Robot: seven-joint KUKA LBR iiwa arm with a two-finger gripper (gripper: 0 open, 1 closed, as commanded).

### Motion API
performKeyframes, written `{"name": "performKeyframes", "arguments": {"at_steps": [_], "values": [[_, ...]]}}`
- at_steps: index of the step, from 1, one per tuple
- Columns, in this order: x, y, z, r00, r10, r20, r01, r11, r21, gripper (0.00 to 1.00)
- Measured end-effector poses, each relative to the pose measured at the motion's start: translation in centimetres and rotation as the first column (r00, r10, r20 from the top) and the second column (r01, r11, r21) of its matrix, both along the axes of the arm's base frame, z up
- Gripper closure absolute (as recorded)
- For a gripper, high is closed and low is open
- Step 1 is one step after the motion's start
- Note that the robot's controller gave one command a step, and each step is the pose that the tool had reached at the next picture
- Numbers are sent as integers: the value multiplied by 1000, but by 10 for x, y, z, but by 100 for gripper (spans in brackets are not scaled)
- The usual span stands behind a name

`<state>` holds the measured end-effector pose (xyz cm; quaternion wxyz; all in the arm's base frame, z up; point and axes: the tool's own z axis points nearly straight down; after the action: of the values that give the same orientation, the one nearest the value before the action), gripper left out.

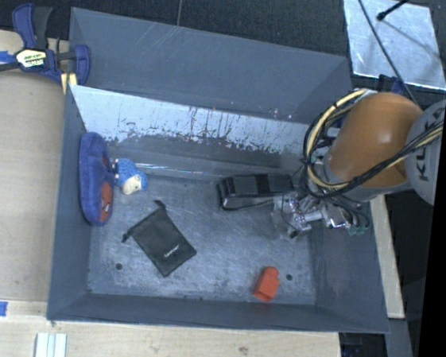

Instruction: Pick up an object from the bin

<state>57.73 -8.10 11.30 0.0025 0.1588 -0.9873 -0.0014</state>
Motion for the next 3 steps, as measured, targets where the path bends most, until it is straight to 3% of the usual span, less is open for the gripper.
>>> {"name": "performKeyframes", "arguments": {"at_steps": [1, 2, 3], "values": [[2, -2, 4, 1000, 0, 5, 0, 1000, -3, 0], [49, 8, -5, 1000, 5, -3, -5, 1000, -1, 0], [45, 65, -26, 1000, -7, -19, 7, 1000, -4, 0]]}}
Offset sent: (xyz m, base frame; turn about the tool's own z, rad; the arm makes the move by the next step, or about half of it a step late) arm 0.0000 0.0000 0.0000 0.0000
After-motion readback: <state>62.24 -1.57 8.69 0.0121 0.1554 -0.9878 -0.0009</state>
